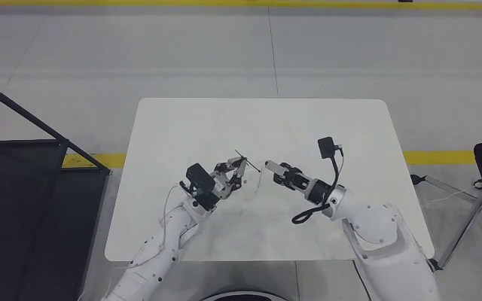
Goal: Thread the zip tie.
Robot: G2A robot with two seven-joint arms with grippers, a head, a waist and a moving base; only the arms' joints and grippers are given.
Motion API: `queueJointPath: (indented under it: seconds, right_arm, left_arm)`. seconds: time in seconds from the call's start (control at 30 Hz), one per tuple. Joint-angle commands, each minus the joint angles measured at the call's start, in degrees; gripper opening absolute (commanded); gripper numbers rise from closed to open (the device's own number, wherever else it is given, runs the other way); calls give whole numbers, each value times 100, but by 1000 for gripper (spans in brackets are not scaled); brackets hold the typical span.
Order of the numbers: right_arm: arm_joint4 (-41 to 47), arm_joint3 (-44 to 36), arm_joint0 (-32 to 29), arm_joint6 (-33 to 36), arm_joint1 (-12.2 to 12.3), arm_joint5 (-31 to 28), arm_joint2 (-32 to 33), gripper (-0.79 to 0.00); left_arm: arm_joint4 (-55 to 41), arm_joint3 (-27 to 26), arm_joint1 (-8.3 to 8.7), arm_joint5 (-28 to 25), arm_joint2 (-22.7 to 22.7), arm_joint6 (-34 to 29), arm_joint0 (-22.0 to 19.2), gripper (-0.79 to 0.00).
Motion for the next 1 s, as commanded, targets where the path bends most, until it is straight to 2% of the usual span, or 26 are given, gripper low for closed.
queueJointPath:
  seconds: [0.0,0.33,0.4,0.57,0.63,0.73,0.97]
  right_arm:
    - [27,-11,-85,37,15,14,88,0]
    - [32,-12,-93,23,14,-1,86,0]
    - [-36,17,-130,8,18,-356,70,0]
    - [-525,266,-413,-388,33,-2167,46,0]
    - [-589,427,-483,-568,28,-2658,21,0]
    - [-641,547,-483,-681,22,-2859,0,0]
    - [-641,547,-483,-681,22,-2859,0,0]
  left_arm:
    - [-72,-11,-1,-79,1,-62,-4,-785]
    - [-119,-35,-4,-70,6,-108,15,-785]
    - [-501,-124,-24,-190,20,-253,45,-785]
    - [-1645,-197,-82,-715,108,-802,27,-785]
    - [-2059,-219,-100,-934,155,-1036,25,-785]
    - [-2738,-245,-109,-1361,176,-1499,-14,-785]
    - [-2738,-245,-109,-1361,176,-1499,-14,-785]
